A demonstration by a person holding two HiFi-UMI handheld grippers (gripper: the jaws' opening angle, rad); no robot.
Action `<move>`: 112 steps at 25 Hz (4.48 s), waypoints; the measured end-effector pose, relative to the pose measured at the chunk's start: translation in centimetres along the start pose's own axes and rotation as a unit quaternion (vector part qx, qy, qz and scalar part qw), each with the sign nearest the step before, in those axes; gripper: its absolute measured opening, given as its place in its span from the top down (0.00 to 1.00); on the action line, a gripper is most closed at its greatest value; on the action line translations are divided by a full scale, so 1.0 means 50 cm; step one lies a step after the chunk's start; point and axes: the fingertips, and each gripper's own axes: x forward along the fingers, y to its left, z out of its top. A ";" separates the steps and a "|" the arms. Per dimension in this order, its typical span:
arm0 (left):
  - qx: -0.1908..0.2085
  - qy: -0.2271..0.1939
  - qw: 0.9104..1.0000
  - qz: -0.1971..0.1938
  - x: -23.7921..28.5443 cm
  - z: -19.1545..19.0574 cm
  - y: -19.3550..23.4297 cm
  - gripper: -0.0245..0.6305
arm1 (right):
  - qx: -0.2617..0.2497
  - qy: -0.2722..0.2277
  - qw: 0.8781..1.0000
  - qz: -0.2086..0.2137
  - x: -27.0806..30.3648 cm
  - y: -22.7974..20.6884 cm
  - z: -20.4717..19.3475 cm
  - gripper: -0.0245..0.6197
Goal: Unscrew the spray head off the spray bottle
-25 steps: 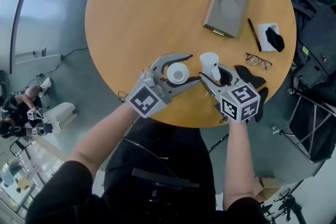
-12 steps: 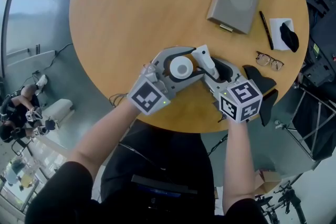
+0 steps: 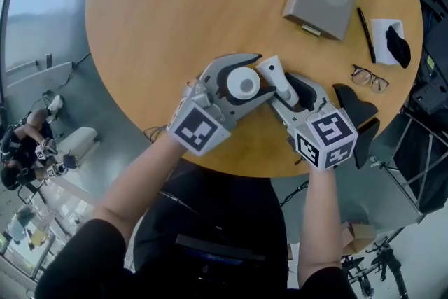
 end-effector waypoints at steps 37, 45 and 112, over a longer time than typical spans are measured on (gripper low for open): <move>0.007 -0.011 0.999 0.033 -0.163 0.241 -0.054 0.43 | -0.059 -0.053 0.996 -0.038 -0.229 0.127 0.127 0.39; -0.002 -0.017 0.999 0.029 -0.241 0.361 -0.100 0.47 | -0.083 -0.095 0.992 0.013 -0.306 0.266 0.195 0.39; 0.001 -0.073 0.997 -0.014 -0.508 0.834 -0.287 0.96 | -0.199 -0.312 0.924 0.092 -0.733 0.695 0.490 0.95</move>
